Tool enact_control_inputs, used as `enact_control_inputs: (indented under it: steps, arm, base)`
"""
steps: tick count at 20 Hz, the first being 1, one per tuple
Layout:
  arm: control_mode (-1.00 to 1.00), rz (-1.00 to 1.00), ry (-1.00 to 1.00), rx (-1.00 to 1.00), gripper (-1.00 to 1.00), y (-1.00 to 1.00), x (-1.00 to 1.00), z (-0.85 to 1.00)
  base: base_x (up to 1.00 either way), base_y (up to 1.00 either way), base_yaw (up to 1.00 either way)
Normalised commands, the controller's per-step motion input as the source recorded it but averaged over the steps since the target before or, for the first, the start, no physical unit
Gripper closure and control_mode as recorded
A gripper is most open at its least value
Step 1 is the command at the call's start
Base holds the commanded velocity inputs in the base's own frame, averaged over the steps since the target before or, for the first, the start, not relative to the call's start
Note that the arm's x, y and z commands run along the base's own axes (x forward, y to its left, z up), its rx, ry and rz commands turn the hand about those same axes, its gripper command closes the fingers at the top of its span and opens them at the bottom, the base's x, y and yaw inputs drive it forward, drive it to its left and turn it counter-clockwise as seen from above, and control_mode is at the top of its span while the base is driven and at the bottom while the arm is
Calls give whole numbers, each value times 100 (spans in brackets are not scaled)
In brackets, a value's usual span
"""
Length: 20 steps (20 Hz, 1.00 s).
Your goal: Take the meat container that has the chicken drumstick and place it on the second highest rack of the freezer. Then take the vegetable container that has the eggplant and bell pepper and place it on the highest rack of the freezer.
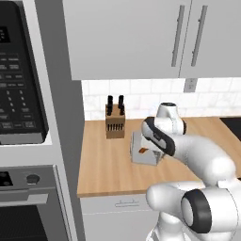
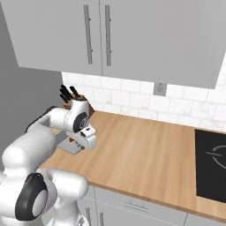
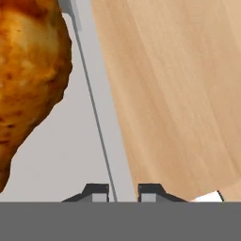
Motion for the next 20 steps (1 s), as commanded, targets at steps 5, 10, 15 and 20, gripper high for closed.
enact_control_inputs:
  steps: [5,10,15,20]
  arm:
    - [-100,-11,-3,2,100,6,-97,97]
    - [-100,-5,-9,0,100,23,-100,96]
    - [-100,-1,-1,-5,100,78,-100,34]
    - [100,0,0,0,100,0,0,0]
  base:
    - [0,0,0]
    - [0,0,0]
    - [0,0,0]
    - [-100,75,0]
